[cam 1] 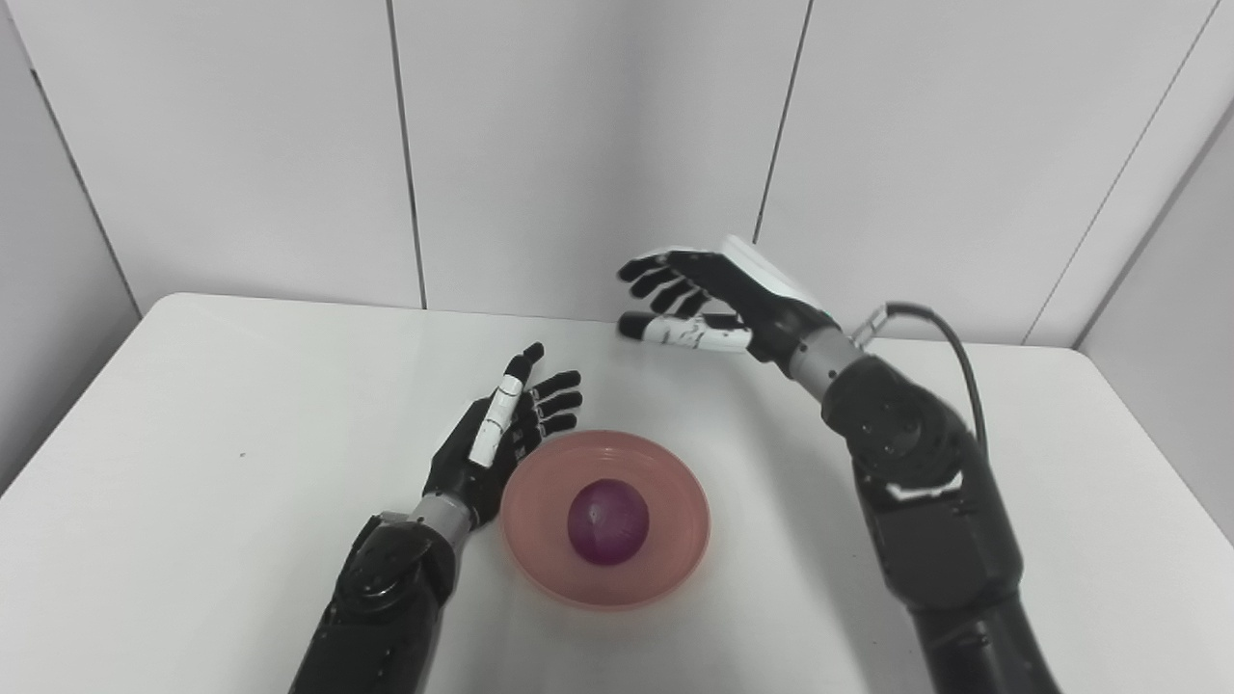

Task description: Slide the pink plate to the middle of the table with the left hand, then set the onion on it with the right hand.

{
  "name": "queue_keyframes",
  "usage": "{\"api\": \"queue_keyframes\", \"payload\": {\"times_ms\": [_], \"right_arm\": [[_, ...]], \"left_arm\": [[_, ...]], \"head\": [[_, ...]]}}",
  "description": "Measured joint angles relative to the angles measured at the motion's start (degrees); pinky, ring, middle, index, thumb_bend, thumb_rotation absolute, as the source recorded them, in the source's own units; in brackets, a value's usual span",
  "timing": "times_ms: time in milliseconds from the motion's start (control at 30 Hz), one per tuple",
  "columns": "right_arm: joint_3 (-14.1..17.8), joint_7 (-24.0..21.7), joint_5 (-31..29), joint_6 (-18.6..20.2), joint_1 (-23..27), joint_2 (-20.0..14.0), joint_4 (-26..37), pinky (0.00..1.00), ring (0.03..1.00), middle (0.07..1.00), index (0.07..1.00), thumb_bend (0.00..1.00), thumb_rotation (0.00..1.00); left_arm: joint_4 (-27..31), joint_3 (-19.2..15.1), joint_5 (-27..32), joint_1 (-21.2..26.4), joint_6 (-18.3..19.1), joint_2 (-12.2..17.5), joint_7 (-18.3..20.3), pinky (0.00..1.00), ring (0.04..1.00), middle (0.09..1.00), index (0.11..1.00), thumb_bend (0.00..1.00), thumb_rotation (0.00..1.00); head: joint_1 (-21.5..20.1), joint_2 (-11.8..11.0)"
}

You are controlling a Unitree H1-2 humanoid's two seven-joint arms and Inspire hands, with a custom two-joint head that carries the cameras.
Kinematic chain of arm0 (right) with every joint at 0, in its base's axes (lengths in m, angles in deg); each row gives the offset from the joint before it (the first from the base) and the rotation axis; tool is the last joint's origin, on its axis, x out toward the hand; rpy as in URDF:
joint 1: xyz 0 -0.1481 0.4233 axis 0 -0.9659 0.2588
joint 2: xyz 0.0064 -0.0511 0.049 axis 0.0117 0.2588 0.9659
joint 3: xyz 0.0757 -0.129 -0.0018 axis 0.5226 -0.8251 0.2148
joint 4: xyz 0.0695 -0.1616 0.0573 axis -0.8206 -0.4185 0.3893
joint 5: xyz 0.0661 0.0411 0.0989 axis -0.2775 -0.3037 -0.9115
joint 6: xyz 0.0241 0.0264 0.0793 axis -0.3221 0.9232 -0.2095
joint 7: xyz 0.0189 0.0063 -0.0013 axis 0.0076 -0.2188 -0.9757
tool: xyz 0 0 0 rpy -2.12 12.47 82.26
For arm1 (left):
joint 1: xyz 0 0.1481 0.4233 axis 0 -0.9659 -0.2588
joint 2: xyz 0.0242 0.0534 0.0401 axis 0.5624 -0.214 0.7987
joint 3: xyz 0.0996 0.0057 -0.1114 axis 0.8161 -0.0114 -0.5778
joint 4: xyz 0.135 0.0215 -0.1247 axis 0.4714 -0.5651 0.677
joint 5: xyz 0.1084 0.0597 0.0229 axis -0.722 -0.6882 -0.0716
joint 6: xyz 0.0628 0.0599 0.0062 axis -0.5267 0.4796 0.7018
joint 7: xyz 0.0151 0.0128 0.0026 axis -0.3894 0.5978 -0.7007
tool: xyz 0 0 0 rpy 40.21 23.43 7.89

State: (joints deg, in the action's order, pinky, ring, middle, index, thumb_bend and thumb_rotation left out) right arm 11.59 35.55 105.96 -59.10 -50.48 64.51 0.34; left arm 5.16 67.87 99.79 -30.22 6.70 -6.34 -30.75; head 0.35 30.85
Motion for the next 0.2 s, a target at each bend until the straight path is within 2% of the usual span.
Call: {"api": "queue_keyframes", "payload": {"times_ms": [133, 200], "right_arm": [[7.69, 4.62, -10.63, 4.60, -2.14, 5.16, -3.58, 0.72, 0.784, 0.800, 0.803, 0.92, 1.00], [9.28, 6.06, -14.46, 5.70, -2.71, 6.61, -4.83, 0.76, 0.800, 0.815, 0.815, 0.93, 1.00]], "left_arm": [[0.13, 0.01, 0.00, -0.01, 0.10, 0.02, 0.00, 0.81, 0.820, 0.829, 0.979, 0.76, 0.87], [0.43, 0.01, 0.00, -0.09, 0.40, 0.04, -0.01, 0.82, 0.825, 0.833, 0.982, 0.75, 0.88]], "head": [[-0.18, 0.00], [-0.44, -0.09]]}}
